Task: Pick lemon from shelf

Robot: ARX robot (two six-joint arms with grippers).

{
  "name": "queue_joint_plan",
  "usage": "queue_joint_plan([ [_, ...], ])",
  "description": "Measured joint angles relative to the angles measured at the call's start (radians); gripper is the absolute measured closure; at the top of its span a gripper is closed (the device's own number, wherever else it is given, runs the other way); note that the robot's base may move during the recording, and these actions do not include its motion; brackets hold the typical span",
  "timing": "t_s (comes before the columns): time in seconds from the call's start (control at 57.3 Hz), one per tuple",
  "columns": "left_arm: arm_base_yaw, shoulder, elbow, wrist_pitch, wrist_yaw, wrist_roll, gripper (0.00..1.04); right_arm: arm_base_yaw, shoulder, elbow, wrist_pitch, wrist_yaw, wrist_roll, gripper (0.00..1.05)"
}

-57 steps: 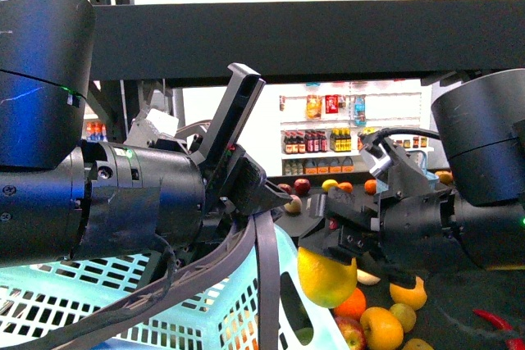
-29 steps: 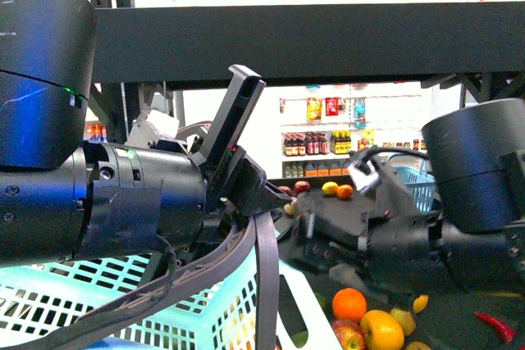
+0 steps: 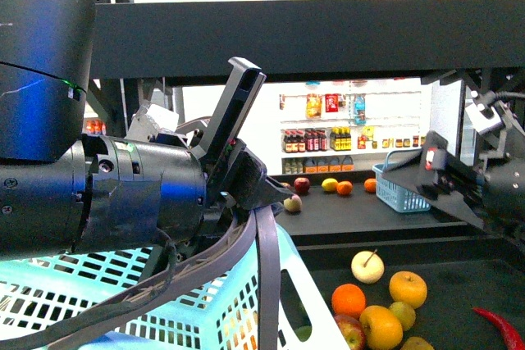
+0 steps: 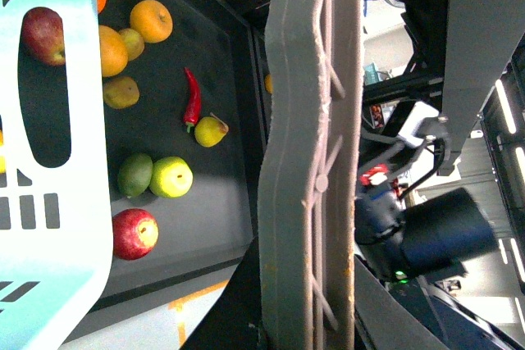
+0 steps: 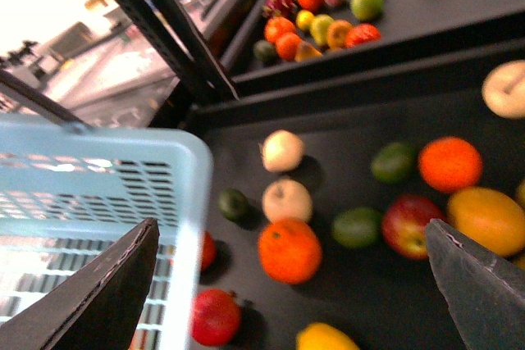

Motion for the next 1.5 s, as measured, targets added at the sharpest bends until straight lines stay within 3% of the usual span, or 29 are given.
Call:
queue_joint_plan([
  [0.175, 0.000, 0.000, 0.000, 0.000, 0.000, 0.000, 0.94, -0.035, 0.280, 0.049, -0.048, 0.026, -0.200, 0.07],
  [0.506, 0.000, 0.000, 0.000, 0.000, 0.000, 0.000, 0.94, 0.132, 0.535, 0.206, -0.153, 0.054, -0.475, 0.07],
  [0.698, 0.000, 0.000, 0.000, 0.000, 0.001, 0.000, 0.94, 0.179, 0.650, 0.283, -0.166, 0.079, -0.583, 0.07],
  [1.501, 0.000, 0.000, 0.000, 0.000, 0.001, 0.000, 0.94, 0.256, 0.896, 0.666, -0.249, 0.150, -0.602, 0.07],
])
